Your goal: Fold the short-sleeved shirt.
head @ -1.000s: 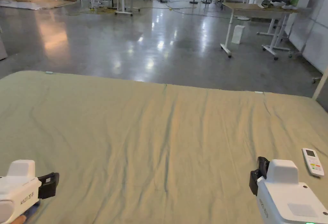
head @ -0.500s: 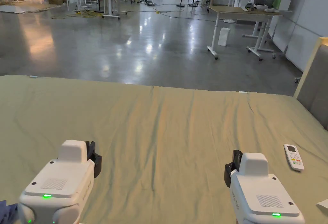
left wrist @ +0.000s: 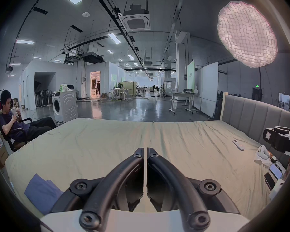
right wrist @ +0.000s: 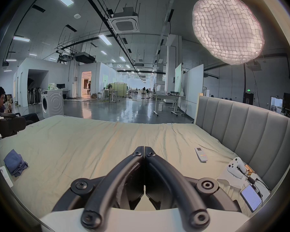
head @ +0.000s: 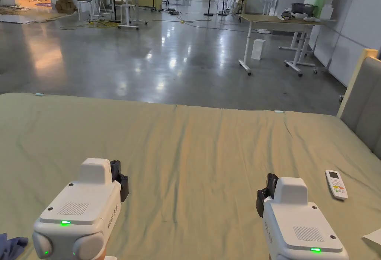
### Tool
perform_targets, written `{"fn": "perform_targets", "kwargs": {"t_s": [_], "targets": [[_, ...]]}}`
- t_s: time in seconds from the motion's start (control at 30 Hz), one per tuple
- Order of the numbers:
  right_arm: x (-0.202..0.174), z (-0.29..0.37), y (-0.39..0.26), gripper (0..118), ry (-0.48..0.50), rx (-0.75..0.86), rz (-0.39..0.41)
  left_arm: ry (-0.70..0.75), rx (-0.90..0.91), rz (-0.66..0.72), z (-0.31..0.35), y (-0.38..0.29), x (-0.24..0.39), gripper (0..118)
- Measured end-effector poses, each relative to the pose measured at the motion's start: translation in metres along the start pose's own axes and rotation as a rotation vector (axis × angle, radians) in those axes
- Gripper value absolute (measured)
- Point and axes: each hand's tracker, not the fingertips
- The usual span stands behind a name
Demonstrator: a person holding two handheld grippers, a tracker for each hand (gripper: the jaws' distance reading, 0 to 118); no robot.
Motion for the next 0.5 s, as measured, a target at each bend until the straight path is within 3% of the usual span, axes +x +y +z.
{"fn": "perform_targets", "kwargs": {"t_s": [0.5], "targets": [[0.005,0.001,0.0,0,-0.001,-0.006,-0.021,-0.033,-0.017,-0.014,0.001,-0.001,0.009,3]]}}
